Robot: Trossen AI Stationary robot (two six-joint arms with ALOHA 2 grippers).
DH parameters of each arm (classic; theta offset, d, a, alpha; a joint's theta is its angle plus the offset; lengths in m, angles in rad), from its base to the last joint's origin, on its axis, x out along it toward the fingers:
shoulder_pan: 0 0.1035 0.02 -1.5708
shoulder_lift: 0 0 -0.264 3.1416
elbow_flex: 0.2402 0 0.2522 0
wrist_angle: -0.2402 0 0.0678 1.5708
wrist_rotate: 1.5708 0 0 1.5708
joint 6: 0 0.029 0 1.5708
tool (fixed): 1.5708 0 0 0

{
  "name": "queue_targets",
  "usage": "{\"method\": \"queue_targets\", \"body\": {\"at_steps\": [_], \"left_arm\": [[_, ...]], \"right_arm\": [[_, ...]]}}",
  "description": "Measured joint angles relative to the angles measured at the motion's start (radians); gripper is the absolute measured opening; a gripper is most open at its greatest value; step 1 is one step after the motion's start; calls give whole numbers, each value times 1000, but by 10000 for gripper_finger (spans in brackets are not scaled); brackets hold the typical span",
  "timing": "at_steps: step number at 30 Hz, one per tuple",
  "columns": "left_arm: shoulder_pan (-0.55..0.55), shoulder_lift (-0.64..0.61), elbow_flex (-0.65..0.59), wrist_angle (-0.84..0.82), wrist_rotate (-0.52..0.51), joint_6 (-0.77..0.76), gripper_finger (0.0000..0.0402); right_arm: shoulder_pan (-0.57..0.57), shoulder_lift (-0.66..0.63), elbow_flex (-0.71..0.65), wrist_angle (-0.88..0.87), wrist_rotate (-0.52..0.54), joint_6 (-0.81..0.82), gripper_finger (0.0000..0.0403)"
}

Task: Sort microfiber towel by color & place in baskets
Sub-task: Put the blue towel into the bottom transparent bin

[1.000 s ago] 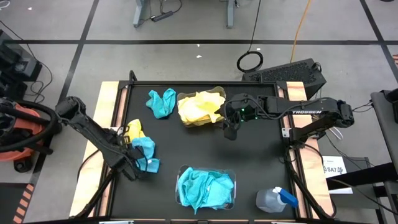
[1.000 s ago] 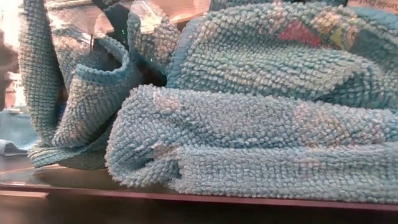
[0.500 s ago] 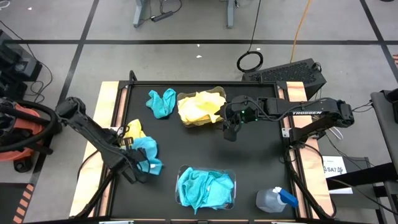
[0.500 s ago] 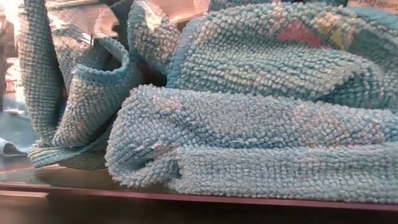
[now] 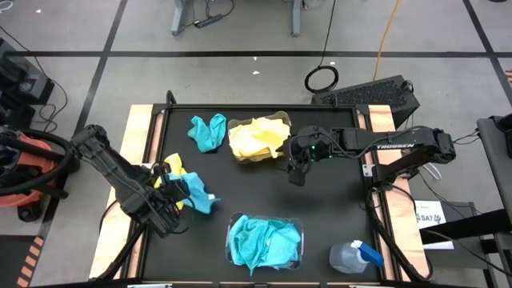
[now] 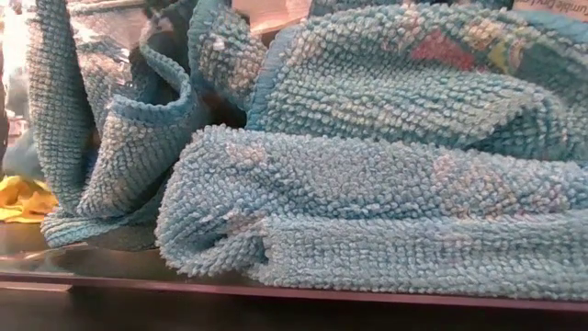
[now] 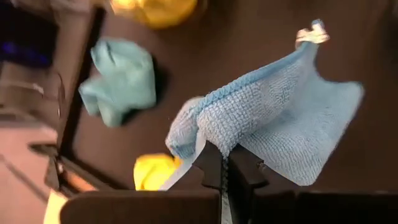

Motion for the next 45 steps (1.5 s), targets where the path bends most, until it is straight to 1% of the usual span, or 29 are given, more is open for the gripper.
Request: {"method": "queue_targets", "body": {"at_steps": [5,11,15,21,23,26,29,31,35,37,39,42,45], "left_arm": [[0,0,74,2,-153,19,3],[0,0,113,54,-329,113,2],[18,0,114,175,-401,235,2],[52,0,114,442,-446,501,2],[63,0,114,544,-446,602,2],[74,0,114,684,-444,735,2],[87,3,114,793,-411,840,2],[98,12,114,854,-388,893,2],[115,43,114,954,-331,980,2],[121,66,114,1000,-294,1019,2],[126,89,114,1058,-258,1065,1],[127,118,114,1142,-211,1133,1],[128,141,114,1215,-174,1190,1]], "right_arm": [[56,0,0,19,-54,-8,271],[149,0,0,77,-77,-17,271],[215,17,0,151,-77,-17,271],[297,97,1,296,-74,-14,271],[315,131,1,341,-45,-11,271],[343,175,1,409,40,-27,271],[370,210,1,478,131,-69,271],[384,225,1,530,168,-98,271],[403,247,1,620,220,-134,271],[406,260,1,656,225,-141,271],[407,272,1,674,226,-143,271],[408,288,1,680,272,-139,271],[407,305,1,680,267,-127,271]]}}
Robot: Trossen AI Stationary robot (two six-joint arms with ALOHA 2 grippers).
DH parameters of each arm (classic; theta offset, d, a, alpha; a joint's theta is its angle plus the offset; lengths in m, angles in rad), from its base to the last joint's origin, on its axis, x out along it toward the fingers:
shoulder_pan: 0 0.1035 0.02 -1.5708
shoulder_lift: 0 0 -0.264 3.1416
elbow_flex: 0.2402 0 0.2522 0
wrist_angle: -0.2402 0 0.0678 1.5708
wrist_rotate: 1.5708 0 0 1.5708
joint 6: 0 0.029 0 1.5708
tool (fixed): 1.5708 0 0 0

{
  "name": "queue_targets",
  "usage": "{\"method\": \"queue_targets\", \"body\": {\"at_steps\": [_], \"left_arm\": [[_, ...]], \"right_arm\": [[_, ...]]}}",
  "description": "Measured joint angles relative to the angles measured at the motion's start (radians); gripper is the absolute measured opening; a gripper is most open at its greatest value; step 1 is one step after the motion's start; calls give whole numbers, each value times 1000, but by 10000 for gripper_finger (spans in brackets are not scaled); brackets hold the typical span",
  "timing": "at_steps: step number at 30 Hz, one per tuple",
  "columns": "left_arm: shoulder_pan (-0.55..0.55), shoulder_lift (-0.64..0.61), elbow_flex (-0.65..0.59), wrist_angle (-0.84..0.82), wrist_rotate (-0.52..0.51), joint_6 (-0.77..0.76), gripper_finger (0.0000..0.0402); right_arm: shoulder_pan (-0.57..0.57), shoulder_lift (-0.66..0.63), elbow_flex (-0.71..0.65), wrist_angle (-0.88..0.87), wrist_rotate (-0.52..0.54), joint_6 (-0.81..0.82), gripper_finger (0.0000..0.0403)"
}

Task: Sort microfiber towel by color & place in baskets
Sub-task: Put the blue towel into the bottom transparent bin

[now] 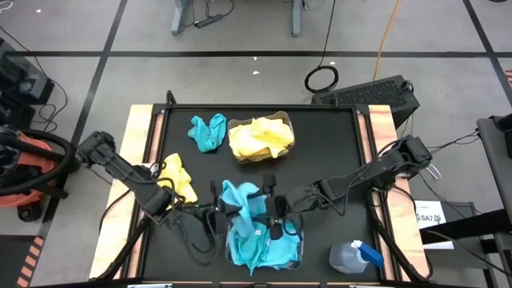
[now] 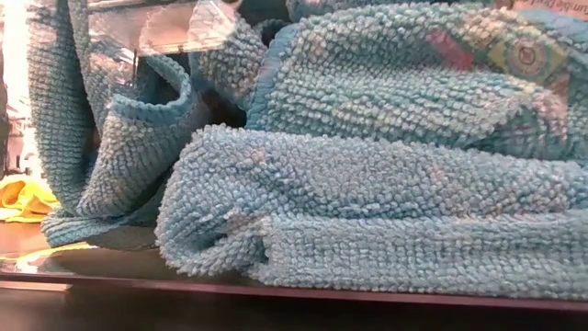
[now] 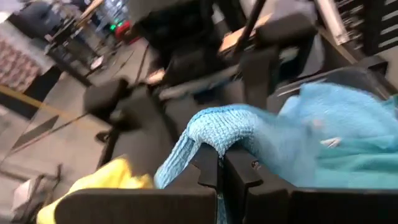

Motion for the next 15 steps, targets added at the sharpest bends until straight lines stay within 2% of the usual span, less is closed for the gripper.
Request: {"method": "queue_targets", "body": {"at_steps": [7,15], "left_arm": [[23,44,0,102,142,59,1],[51,89,0,186,283,104,1]], "right_arm": [[22,28,0,-3,-3,21,263],[50,28,0,10,-3,-3,200]]}}
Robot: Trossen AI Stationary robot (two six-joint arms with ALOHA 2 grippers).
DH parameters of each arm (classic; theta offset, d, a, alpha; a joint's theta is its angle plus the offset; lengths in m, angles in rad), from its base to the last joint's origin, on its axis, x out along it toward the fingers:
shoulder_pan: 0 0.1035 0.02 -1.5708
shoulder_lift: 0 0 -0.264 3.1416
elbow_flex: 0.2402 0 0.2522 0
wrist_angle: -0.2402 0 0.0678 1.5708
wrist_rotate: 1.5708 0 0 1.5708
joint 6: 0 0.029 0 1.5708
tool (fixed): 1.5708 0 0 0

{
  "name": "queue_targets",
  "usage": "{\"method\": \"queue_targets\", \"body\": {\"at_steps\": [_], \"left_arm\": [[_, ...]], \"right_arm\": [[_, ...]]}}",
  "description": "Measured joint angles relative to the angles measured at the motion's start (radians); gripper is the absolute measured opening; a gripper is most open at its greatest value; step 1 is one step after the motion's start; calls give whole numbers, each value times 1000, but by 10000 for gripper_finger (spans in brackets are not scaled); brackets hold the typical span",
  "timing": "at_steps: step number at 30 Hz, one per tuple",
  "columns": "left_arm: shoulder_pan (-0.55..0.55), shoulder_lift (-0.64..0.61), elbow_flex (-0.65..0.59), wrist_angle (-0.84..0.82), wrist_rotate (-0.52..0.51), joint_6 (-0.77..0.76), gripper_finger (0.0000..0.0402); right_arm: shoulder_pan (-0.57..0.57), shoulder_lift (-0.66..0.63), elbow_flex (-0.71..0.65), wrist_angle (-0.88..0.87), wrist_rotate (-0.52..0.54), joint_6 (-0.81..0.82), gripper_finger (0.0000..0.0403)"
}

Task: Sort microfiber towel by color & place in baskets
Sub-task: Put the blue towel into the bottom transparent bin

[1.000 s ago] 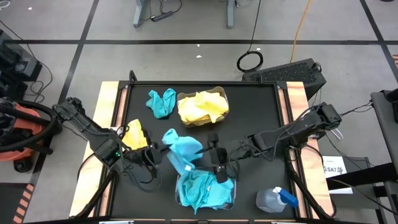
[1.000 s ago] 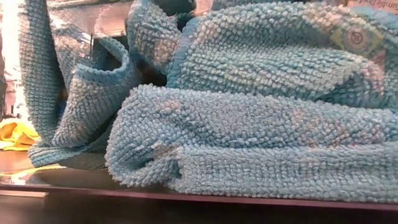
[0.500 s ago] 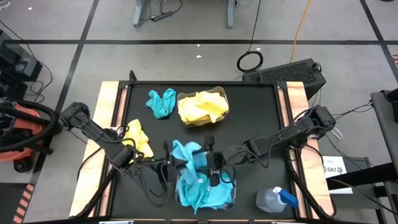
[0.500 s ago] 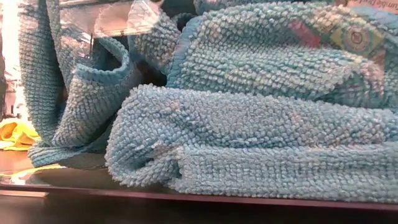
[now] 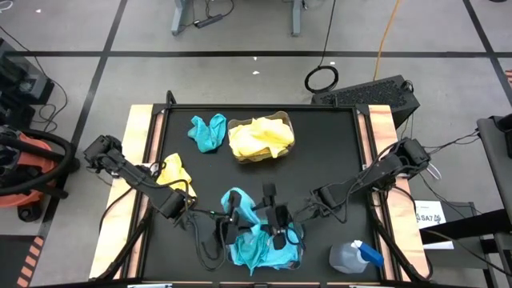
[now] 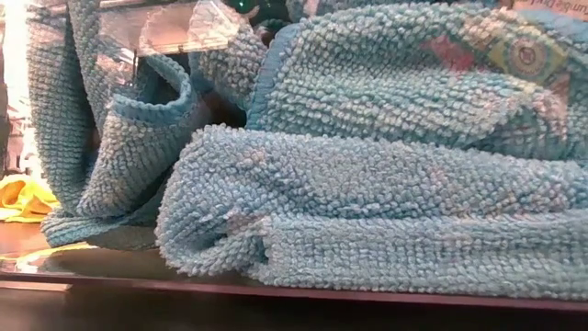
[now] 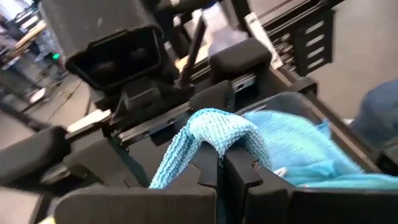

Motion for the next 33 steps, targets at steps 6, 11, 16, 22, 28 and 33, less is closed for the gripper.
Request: {"method": "queue_targets", "body": {"at_steps": [6,11,16,22,28,33], "left_arm": [[19,5,0,22,58,-3,22],[17,5,0,22,43,-7,83],[4,0,0,11,36,-3,162],[-30,-20,0,-33,34,-2,232],[-48,-27,0,-103,23,-3,253],[-46,-27,0,-174,-28,-47,254]], "right_arm": [[22,0,0,-13,2,-14,101],[57,-5,0,-73,7,-32,12],[105,-46,0,-164,-9,19,14],[160,-92,0,-283,-129,79,5],[184,-97,0,-424,-155,162,3],[173,-93,0,-470,-191,196,3]]}}
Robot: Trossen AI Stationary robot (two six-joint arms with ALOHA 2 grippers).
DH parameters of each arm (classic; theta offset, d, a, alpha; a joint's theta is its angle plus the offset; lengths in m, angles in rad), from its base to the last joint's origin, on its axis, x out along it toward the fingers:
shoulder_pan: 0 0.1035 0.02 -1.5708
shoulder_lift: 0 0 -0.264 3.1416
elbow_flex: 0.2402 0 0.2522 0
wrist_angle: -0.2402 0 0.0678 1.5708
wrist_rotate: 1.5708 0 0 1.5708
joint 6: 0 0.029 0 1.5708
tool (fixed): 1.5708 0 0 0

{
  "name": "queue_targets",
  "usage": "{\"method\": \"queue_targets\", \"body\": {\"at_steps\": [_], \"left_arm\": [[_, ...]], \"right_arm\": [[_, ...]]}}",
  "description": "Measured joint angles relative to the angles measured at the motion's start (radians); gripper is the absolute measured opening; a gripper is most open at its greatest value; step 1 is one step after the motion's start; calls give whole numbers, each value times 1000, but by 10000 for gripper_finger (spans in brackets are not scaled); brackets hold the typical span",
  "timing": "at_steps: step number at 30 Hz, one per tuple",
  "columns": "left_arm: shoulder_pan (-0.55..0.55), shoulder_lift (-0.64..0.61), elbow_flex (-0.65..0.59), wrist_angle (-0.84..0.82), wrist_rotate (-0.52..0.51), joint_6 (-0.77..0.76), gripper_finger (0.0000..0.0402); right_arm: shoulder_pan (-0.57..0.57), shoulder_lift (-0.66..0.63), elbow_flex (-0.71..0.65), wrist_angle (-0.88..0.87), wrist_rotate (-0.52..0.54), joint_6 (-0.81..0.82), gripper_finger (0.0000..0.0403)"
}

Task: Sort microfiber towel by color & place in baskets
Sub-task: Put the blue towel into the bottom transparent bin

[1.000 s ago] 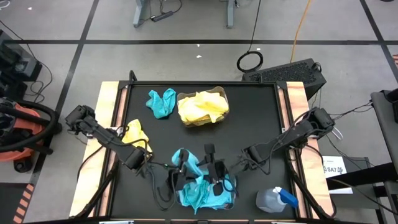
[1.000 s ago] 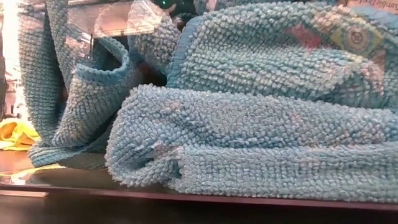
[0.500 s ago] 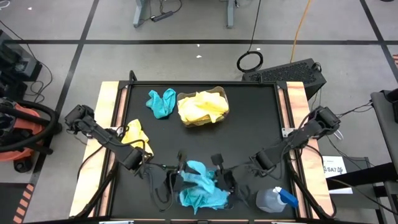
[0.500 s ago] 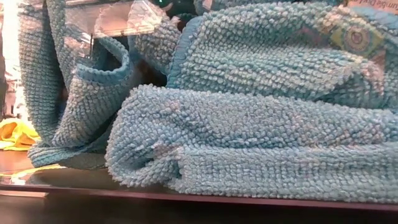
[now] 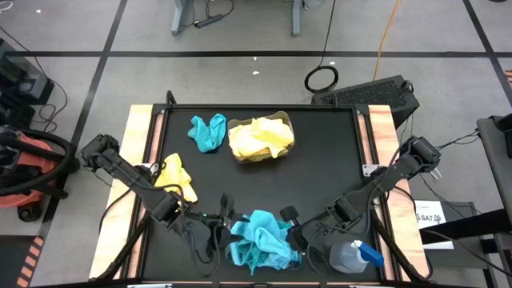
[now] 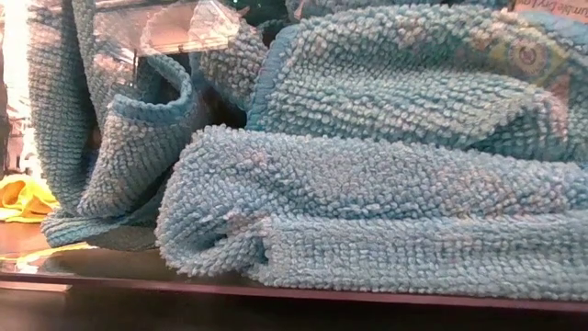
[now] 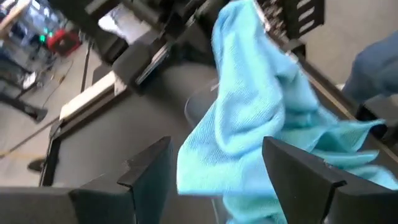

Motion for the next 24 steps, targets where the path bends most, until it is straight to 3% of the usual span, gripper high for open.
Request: {"method": "queue_targets", "body": {"at_steps": [9,24], "left_arm": [[34,0,-3,-168,-18,-188,254],[38,0,-148,-128,-79,-324,254]], "right_arm": [[-39,85,0,-22,-129,3,2],[-119,270,5,-14,-258,45,2]]}}
